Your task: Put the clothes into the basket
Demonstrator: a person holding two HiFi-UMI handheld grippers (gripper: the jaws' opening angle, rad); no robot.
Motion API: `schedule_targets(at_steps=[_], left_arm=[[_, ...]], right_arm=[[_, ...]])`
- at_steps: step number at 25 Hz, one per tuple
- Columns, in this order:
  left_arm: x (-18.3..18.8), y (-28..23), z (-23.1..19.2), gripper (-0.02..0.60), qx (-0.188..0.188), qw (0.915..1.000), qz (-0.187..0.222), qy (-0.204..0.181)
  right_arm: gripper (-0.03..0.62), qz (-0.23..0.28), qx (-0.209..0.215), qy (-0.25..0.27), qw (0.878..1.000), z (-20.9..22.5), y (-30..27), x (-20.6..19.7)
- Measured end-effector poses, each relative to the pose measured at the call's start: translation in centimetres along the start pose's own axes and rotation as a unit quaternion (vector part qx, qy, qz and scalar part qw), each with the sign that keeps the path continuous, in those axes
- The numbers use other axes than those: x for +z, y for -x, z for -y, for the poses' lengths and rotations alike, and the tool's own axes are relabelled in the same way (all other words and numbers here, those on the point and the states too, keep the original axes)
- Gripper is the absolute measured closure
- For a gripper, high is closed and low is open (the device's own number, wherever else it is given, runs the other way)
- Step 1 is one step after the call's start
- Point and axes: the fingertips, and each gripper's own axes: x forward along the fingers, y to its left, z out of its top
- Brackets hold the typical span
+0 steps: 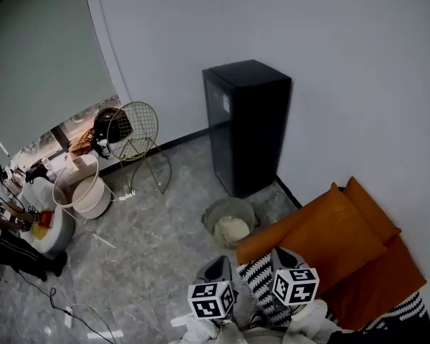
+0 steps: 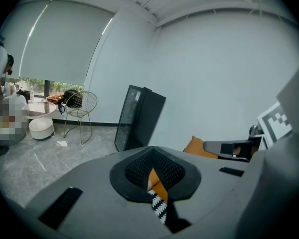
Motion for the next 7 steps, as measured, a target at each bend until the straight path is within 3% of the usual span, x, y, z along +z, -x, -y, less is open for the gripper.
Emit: schedule_targets(at_steps=[7], left_arm=[[-0.41, 0.27, -0.97, 0.578, -0.002, 1.0000, -0.006, 0.002]], right_arm=[[0.571, -0.005, -0.007, -0.007, 1.000, -0.56, 0.03, -0.76]])
